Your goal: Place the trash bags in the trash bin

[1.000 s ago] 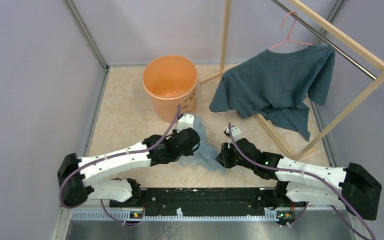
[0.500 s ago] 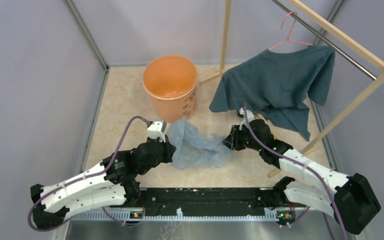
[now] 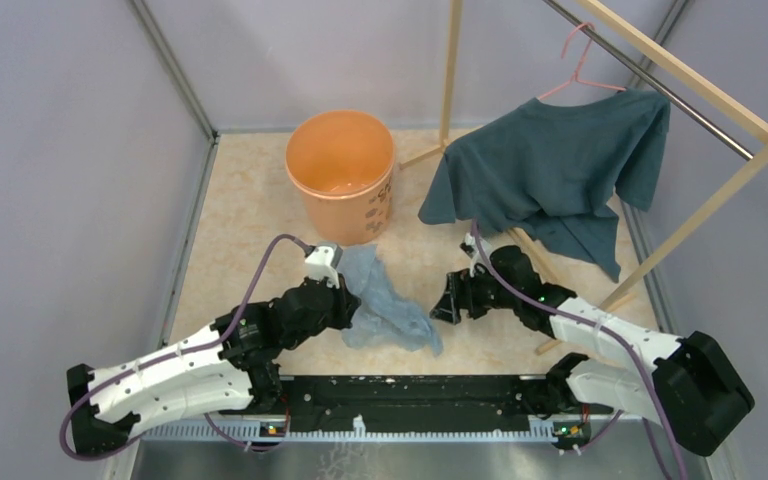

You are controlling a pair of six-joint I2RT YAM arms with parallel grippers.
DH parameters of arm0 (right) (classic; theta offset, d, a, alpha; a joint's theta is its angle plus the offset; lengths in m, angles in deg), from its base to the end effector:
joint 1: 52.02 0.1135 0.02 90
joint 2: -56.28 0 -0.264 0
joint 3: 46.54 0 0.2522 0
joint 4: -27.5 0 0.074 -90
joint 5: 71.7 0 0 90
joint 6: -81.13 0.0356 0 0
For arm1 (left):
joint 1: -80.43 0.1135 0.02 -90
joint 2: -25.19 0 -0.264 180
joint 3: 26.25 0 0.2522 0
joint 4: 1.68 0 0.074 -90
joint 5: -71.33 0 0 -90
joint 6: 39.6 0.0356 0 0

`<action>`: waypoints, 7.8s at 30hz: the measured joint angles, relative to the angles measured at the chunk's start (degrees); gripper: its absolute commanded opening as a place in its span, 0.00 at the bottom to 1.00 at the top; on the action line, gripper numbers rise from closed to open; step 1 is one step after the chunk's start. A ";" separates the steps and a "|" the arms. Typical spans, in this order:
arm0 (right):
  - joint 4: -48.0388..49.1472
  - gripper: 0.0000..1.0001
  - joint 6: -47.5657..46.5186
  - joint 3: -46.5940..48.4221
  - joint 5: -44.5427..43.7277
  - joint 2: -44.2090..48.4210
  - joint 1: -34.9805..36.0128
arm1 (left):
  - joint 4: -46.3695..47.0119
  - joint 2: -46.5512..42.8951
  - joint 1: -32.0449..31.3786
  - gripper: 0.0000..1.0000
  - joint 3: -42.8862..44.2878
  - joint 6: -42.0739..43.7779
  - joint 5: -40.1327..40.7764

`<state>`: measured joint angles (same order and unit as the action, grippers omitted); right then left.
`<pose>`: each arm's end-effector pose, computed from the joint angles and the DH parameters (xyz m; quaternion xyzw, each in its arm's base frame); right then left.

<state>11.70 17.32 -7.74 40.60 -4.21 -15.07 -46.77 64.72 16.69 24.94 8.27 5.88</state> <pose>0.1590 0.1365 0.1850 -0.1677 0.8680 0.3750 0.2790 0.0806 -0.1299 0.2739 0.0624 0.8641 -0.2566 0.4285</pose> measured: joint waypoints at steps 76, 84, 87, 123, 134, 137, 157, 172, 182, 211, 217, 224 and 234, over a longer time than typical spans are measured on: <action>-18.38 0.04 1.05 30.38 -12.66 31.32 1.81 | 21.07 14.99 -3.13 0.00 25.11 10.01 -19.06; -31.89 0.01 8.35 1.55 -8.35 23.37 1.84 | 5.99 14.25 -3.04 0.00 -3.58 -1.16 -21.38; -36.85 0.00 2.23 23.63 -10.12 15.04 1.86 | 2.60 17.64 -2.95 0.00 19.12 6.67 -20.68; -19.67 0.00 -9.16 46.34 -8.44 26.60 1.88 | 14.86 4.15 -3.06 0.00 33.03 16.35 -13.77; -33.05 0.00 4.96 14.03 -15.26 26.51 1.86 | -5.57 -18.25 -2.89 0.00 -3.34 -8.39 -5.09; -34.14 0.00 0.15 31.89 -12.37 15.52 1.86 | -3.76 -9.29 -2.84 0.00 11.93 -0.96 -6.93; -30.75 0.00 7.89 2.19 -9.53 29.16 1.86 | -5.70 6.19 -2.95 0.00 -3.02 -8.31 -13.68; -14.67 0.00 -9.51 53.83 -5.75 22.43 1.86 | 6.14 12.70 -2.99 0.00 50.99 13.20 -11.74; -26.34 0.00 5.86 0.85 -6.27 27.89 1.88 | -10.12 9.09 -3.06 0.00 -4.90 -10.93 -13.70; -31.87 0.00 -1.18 13.97 -12.02 24.20 1.86 | -19.32 -0.02 -3.87 0.00 9.38 -8.02 -5.51; -21.75 0.00 -6.58 39.26 -8.57 11.63 1.86 | -4.35 11.43 -3.87 0.00 38.32 3.67 -5.84; -9.07 0.00 2.78 22.21 -1.86 17.14 1.86 | 5.77 21.84 -3.87 0.00 34.88 7.85 -12.41; 2.34 0.22 15.10 10.58 3.26 20.13 1.86 | 9.29 25.77 -3.91 0.00 31.15 7.56 -15.41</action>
<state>14.03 32.43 2.84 43.86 15.92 -13.21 -37.48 90.49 12.77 56.09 15.83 -9.53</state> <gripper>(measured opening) 0.139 0.006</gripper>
